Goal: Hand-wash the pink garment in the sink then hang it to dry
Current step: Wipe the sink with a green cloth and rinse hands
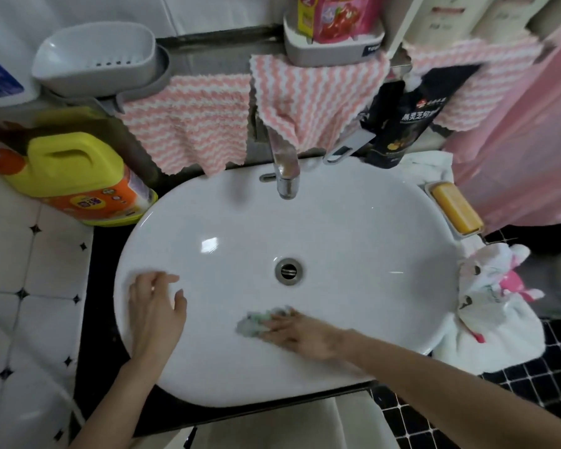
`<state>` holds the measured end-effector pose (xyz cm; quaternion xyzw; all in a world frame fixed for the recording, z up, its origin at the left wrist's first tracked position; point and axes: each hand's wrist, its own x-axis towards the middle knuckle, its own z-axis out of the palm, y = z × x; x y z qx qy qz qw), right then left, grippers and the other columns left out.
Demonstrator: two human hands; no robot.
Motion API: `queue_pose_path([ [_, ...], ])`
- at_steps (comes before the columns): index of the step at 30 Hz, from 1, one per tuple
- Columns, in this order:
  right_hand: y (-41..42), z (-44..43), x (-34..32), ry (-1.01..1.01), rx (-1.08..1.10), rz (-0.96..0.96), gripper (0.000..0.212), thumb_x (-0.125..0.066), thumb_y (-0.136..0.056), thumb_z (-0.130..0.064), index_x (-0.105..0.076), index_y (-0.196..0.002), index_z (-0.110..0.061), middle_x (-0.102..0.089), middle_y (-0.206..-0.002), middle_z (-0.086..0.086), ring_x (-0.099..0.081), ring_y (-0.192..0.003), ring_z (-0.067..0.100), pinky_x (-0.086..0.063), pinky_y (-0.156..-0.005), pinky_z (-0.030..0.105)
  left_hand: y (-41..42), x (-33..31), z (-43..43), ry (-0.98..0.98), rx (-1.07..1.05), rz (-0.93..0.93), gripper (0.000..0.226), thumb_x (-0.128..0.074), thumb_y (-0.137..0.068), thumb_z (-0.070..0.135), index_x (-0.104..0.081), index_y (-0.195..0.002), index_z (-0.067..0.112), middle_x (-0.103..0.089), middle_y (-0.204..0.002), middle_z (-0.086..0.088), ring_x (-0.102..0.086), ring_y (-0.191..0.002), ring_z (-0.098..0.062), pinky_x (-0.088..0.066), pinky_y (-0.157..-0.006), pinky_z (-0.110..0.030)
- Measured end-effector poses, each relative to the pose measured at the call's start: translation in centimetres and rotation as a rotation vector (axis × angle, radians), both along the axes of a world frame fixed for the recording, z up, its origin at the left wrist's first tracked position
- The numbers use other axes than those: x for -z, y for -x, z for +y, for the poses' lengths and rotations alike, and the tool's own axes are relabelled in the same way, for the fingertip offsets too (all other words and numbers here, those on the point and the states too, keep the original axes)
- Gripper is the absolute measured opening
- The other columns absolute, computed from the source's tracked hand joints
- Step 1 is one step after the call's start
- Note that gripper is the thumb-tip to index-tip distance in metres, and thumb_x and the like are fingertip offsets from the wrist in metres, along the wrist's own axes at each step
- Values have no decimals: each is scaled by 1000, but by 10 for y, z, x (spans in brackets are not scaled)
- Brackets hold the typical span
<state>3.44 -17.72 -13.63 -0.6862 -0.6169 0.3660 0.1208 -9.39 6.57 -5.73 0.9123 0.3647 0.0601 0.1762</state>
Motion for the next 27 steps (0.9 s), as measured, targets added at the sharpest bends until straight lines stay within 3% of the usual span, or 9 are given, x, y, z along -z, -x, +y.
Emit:
queue_pose_path([
  [4, -48, -31, 5, 259, 242, -307, 81, 9, -90, -66, -16, -153, -22, -2, -161, 3, -5, -147, 29, -8, -117, 49, -13, -5, -13, 65, 0, -49, 23, -65, -81, 0, -64, -104, 5, -51, -115, -13, -47, -113, -32, -46, -90, -47],
  [7, 1, -20, -24, 271, 208, -22, 50, -21, -104, -40, -24, -151, -22, -11, -160, 2, -1, -147, 17, 7, -116, 38, -19, -6, -21, 91, 4, -62, 22, -64, -82, -1, -65, -103, 5, -51, -115, -12, -47, -113, -31, -45, -94, -46],
  [12, -9, -53, -58, 310, 147, 377, 41, -31, -104, -33, -40, -144, -29, -22, -157, -7, -5, -144, 2, 13, -117, 30, -29, -7, -31, 109, 45, -61, 20, -63, -81, -2, -66, -100, 5, -51, -114, -12, -46, -113, -31, -44, -94, -44],
  [16, -65, -111, -49, 378, 144, -142, 43, -25, -104, -33, -32, -147, -30, -18, -158, -4, -11, -146, 13, 9, -115, 36, -37, -10, -35, 115, 78, -64, 20, -64, -80, -4, -66, -97, 5, -53, -112, -13, -47, -111, -32, -45, -87, -44],
  [19, -98, -134, -35, 452, 259, -510, 54, -32, -85, -46, -67, -120, -23, -61, -129, 6, -60, -117, 28, -15, -109, 45, -39, -12, -36, 125, 84, -69, 20, -64, -80, -4, -66, -97, 6, -53, -111, -11, -46, -110, -30, -46, -81, -42],
  [21, -115, -133, -12, 449, 359, -615, 70, -28, -79, -55, -69, -117, -13, -62, -127, 12, -56, -119, 34, -8, -111, 47, -39, -12, -36, 125, 79, -74, 20, -64, -81, -4, -65, -97, 7, -53, -111, -9, -45, -110, -28, -44, -78, -38],
  [23, -122, -108, -13, 447, 541, -585, 87, -12, -85, -66, -54, -133, -8, -44, -144, 17, -38, -134, 38, -4, -113, 48, -37, -12, -36, 113, 84, -72, 20, -64, -80, -5, -66, -97, 6, -53, -110, -9, -45, -109, -28, -42, -79, -37],
  [25, -118, -79, -7, 389, 662, -548, 110, 21, -70, -81, -12, -149, -11, -3, -157, 13, -6, -145, 37, 7, -115, 49, -34, -11, -35, 101, 90, -61, 20, -64, -80, -5, -66, -96, 6, -54, -110, -10, -46, -109, -28, -44, -79, -38],
  [27, -91, -61, 1, 370, 655, -396, 107, 27, -58, -86, 20, -146, -24, 26, -154, 3, 17, -144, 28, 14, -114, 45, -31, -12, -35, 103, 92, -53, 20, -64, -80, -5, -66, -97, 6, -54, -111, -10, -46, -110, -28, -44, -80, -38],
])
